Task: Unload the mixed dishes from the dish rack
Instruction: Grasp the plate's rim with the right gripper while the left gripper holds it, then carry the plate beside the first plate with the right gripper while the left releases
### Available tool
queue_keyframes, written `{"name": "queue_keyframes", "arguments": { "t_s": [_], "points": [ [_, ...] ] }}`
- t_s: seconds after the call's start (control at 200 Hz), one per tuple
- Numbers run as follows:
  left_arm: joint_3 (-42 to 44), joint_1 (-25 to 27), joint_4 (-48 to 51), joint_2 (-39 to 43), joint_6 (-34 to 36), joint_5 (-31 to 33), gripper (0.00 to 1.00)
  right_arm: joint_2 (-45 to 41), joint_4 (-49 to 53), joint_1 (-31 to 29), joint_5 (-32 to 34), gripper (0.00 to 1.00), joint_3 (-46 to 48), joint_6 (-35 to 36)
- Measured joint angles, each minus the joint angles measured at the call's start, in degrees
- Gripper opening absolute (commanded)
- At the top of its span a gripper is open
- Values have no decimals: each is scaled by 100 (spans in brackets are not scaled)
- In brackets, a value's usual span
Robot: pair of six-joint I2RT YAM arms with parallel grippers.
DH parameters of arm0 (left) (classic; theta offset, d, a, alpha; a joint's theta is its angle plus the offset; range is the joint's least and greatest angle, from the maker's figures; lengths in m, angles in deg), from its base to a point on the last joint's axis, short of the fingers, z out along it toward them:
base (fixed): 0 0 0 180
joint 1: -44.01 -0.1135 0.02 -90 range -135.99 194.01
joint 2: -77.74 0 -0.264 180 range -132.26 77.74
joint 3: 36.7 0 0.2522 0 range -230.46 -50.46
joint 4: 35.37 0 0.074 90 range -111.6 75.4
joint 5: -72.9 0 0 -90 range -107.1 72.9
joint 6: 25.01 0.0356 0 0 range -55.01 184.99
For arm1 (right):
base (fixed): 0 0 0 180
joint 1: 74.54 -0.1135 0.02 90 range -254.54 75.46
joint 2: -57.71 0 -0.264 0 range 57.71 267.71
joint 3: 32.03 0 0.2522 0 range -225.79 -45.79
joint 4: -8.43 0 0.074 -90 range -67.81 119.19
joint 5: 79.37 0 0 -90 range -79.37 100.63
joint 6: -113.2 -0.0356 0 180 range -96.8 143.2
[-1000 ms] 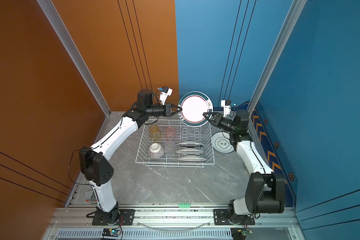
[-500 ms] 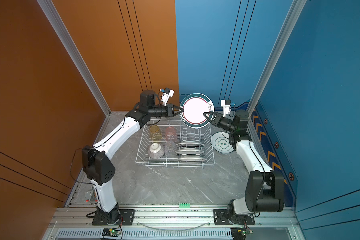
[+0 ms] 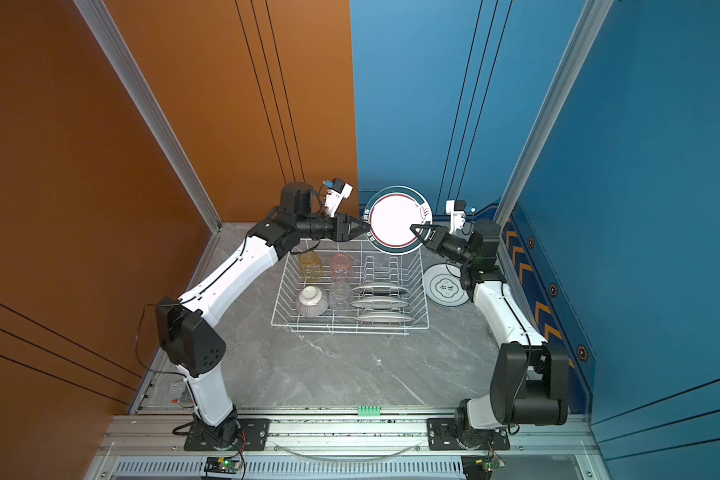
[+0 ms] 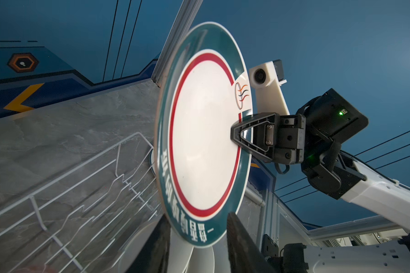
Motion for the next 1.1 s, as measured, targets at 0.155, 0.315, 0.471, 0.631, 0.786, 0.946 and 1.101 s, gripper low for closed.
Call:
{"name": "queue_keyframes", "arguments": {
  "t_s": [0.155, 0.315, 0.471, 0.631, 0.786, 0.946, 1.101],
  "points": [
    [0, 11, 546, 304, 560, 566, 40, -114, 1045, 507, 302, 0, -70, 487],
    [0, 199, 1300, 470, 1307, 1609, 40, -219, 2636, 1158, 962, 0, -374, 1279],
    [83, 605, 1722, 527, 1950, 2546, 40, -304, 3644, 1902, 1563, 0, -380, 1670],
    [151, 761, 1904, 566, 2271, 2962, 39, -273, 4336, 2201, 2249, 0, -367, 1971],
    [151, 739, 1932, 566, 2398, 3104, 39, 70, 4586, 2181, 2479, 0, -258, 2120],
    [151, 739, 1947, 566, 2441, 3143, 39, 643, 4721, 2085, 2553, 0, -190, 2166],
    [157, 739, 1947, 566, 2481, 3156, 39, 1021, 4717, 1958, 2527, 0, -177, 2179]
  ]
}}
